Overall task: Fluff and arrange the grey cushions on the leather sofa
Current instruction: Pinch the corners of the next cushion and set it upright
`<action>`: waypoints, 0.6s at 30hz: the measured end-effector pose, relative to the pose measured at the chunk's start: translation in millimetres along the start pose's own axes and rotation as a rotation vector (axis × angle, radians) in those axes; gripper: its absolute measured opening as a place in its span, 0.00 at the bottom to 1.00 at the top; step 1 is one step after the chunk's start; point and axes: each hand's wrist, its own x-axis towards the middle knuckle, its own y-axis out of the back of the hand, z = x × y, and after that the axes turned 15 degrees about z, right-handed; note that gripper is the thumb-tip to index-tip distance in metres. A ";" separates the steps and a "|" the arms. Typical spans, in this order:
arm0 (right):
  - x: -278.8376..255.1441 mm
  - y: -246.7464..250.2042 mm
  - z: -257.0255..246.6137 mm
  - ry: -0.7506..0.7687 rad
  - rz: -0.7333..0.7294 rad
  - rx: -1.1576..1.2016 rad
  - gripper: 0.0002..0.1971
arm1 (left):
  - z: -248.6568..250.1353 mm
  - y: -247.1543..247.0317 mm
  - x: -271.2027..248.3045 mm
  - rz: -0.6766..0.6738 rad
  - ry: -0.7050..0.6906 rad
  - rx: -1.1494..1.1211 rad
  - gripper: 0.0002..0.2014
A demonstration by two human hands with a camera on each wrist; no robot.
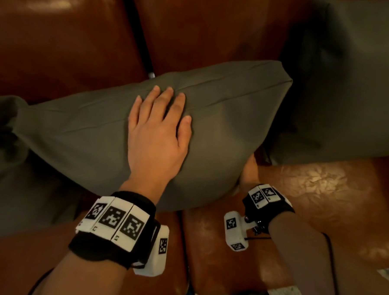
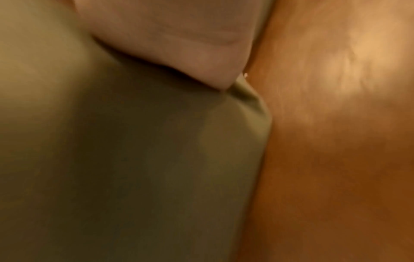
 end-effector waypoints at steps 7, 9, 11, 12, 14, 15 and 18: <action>12.1 14.1 0.8 0.006 -0.031 -0.227 0.36 | 3.8 -0.3 2.5 -0.014 -0.009 0.005 0.22; 11.6 23.3 -1.5 0.024 -0.046 -0.315 0.38 | 2.3 4.8 2.2 -0.026 0.000 -0.002 0.22; 7.3 34.9 -7.3 -0.044 -0.065 -0.345 0.41 | 1.6 13.2 3.4 -0.034 0.012 -0.027 0.22; 1.3 41.5 -11.7 -0.085 -0.064 -0.345 0.36 | 1.7 18.4 3.8 -0.041 0.019 -0.042 0.21; -11.5 56.8 -18.7 -0.061 -0.073 -0.373 0.22 | 1.1 30.5 2.8 -0.044 0.033 -0.056 0.20; -16.5 64.0 -19.5 0.033 -0.085 -0.406 0.16 | 0.1 37.2 0.5 -0.040 0.042 -0.054 0.20; -42.0 80.9 -26.4 0.321 -0.133 -0.537 0.11 | -7.8 59.5 -16.6 -0.029 0.115 -0.044 0.21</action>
